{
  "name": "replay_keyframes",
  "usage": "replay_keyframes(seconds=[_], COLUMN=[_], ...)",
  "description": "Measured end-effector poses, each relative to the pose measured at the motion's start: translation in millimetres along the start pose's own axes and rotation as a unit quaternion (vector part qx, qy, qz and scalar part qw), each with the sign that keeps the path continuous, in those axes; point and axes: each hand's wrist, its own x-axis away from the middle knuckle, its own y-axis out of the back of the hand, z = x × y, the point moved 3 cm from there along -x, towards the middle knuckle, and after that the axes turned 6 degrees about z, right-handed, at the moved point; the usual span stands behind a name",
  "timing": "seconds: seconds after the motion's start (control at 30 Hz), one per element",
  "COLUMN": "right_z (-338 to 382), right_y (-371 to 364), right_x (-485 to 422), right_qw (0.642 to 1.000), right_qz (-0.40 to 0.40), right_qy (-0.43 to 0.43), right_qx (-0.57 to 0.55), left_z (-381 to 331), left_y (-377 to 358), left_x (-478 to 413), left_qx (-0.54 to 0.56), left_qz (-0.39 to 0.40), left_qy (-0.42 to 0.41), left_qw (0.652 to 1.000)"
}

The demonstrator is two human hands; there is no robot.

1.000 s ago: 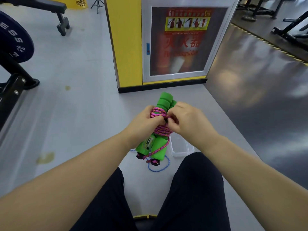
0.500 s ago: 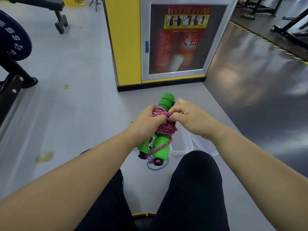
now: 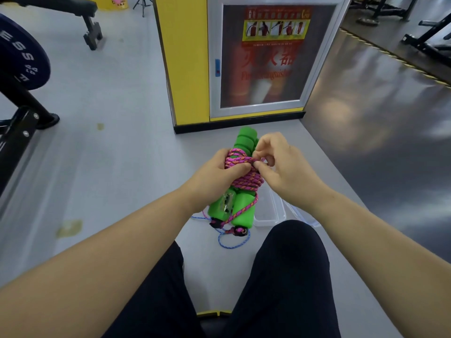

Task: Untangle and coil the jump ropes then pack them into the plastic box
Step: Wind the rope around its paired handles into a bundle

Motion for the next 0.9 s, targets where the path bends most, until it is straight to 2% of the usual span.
replay_keyframes(seconds=[0.1,0.2,0.3,0.4,0.47,0.57,0.63,0.67,0.7,0.8,0.9], right_z=[-2,-5,-13,-20,-23,-22,-22,-21,-18,-9,-7], right_y=[-2,2,3,-1,-4,-4,-6,-7,-8,-9,-8], right_x=[1,1,2,2,3,5,8,10,11,13,11], right_qw=[0.988,0.948,0.938,0.948,0.968,0.997,0.975,0.961,0.96,0.98,0.977], right_qz=[0.035,0.091,0.117,0.103,0.048,-0.073,-0.132,-0.151,-0.159,-0.158,-0.17], right_qy=[-0.048,-0.087,-0.104,-0.106,-0.085,-0.009,0.02,0.031,0.033,-0.026,-0.069], right_qx=[-0.141,-0.291,-0.31,-0.283,-0.23,-0.021,0.179,0.228,0.227,0.115,0.113], left_z=[0,0,0,3,5,5,5,4,4,-1,-7], left_y=[0,-2,-5,-8,-8,-8,-7,-7,-7,-6,-6], left_x=[2,6,8,5,3,1,1,2,2,2,2], left_qx=[-0.009,-0.008,-0.016,-0.008,0.007,0.023,0.015,0.007,-0.001,-0.009,-0.022], left_qz=[0.016,0.034,0.04,0.021,0.003,-0.018,-0.029,-0.033,-0.039,-0.054,-0.067], left_qy=[-0.002,-0.002,-0.002,0.012,0.022,0.021,0.017,0.013,0.008,-0.005,-0.016], left_qw=[1.0,0.999,0.999,1.0,1.0,0.999,0.999,0.999,0.999,0.998,0.997])
